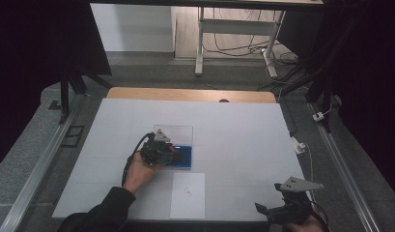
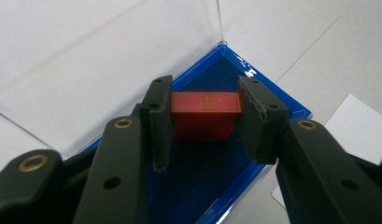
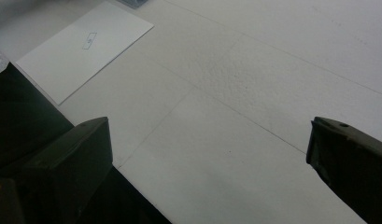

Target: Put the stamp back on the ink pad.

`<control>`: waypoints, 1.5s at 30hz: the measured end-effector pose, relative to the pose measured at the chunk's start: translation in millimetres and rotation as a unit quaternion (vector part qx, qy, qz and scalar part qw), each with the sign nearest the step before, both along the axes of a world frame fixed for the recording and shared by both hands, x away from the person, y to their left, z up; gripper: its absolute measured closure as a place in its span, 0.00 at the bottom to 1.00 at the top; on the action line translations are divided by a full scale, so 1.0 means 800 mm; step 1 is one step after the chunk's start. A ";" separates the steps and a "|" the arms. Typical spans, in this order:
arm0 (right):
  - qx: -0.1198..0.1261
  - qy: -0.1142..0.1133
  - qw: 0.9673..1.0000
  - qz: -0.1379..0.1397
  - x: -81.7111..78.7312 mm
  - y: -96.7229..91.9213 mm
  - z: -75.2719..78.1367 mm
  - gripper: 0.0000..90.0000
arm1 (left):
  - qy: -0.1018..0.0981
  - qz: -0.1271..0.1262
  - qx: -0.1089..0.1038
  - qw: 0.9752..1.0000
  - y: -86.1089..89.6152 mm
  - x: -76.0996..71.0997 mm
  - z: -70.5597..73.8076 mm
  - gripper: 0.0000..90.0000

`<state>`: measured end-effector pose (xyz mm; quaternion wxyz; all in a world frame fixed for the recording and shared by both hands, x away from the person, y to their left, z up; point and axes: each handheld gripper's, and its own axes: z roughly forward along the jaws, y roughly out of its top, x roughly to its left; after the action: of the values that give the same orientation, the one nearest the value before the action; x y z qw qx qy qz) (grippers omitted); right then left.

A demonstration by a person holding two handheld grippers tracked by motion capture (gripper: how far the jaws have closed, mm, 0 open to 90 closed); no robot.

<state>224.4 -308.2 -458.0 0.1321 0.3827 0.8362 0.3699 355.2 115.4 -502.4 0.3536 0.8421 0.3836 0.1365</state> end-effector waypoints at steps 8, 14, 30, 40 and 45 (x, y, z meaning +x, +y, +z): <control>0.001 0.000 1.000 0.000 0.000 0.000 0.000 0.00 | -0.006 0.003 -0.004 1.000 0.000 0.000 0.002 0.48; 0.002 -0.001 1.000 0.000 0.000 0.000 0.000 0.00 | -0.009 0.001 -0.009 1.000 0.000 0.000 0.003 0.36; 0.003 -0.002 1.000 0.002 -0.001 0.000 0.000 0.00 | 0.005 0.002 -0.021 1.000 -0.002 -0.003 0.006 0.00; 0.001 -0.002 1.000 0.002 -0.001 0.000 0.001 0.00 | 0.020 -0.001 -0.067 0.998 0.016 -0.018 0.024 0.00; -0.001 -0.002 1.000 0.002 -0.001 0.001 0.001 0.00 | 0.026 -0.001 -0.072 0.997 0.023 -0.025 0.031 0.00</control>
<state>223.7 -307.4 -457.4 0.1336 0.3798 0.8371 0.3703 335.2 133.8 -477.7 0.4037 0.8178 0.4009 0.0864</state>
